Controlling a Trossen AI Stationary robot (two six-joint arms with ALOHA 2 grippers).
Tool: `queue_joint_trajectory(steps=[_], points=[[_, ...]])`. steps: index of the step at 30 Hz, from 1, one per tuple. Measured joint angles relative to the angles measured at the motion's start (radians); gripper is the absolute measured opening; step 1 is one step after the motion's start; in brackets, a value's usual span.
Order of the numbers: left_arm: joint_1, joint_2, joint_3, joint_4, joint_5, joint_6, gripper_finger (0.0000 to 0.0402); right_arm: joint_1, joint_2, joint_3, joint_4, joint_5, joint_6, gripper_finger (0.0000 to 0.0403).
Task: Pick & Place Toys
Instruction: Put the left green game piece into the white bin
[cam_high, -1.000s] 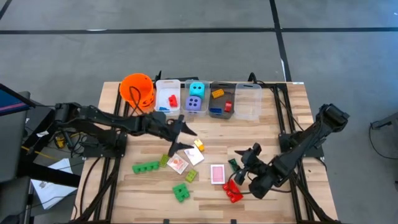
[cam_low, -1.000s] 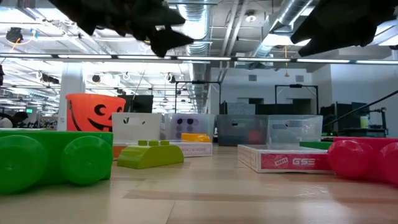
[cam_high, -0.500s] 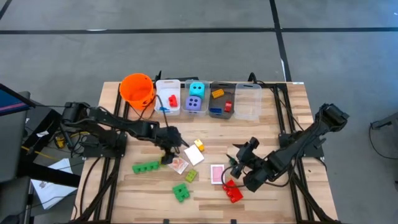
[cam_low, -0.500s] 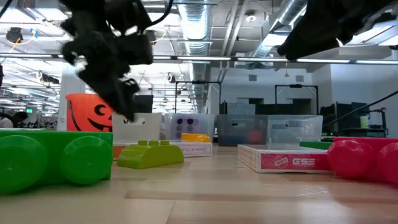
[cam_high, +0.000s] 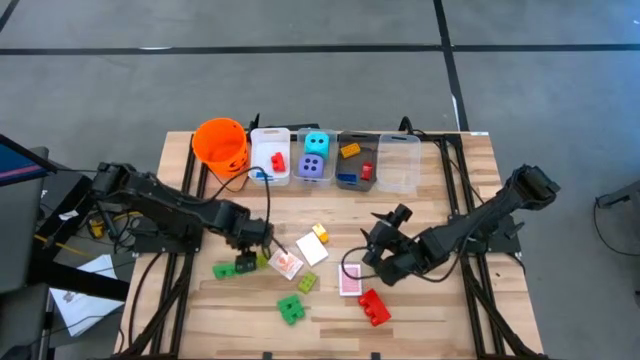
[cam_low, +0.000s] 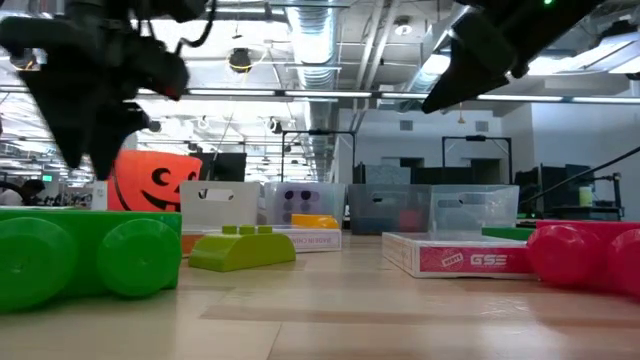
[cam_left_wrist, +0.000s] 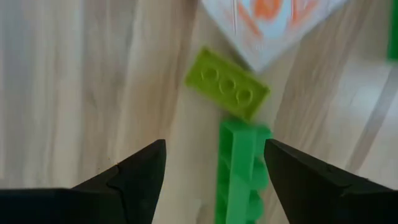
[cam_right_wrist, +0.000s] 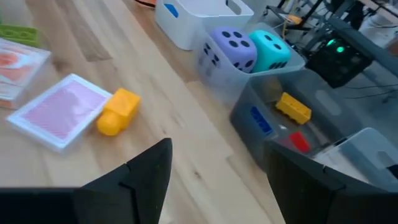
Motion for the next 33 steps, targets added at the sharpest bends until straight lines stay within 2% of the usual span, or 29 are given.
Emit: queue_joint_trajectory(steps=[14,18,33], points=[[-0.108,0.0,-0.042,0.03,-0.001,-0.13,0.0264,-0.107,0.0,0.0,0.001,-0.001,-0.061,0.0244],[-0.144,0.003,-0.042,0.09,-0.046,-0.155,0.0264,-0.121,0.0,0.0,0.0,-0.002,-0.062,0.0244],[-0.208,0.163,-0.041,0.126,-0.068,-0.16,0.0264,-0.12,0.0,0.0,0.0,-0.004,-0.061,0.0244]])
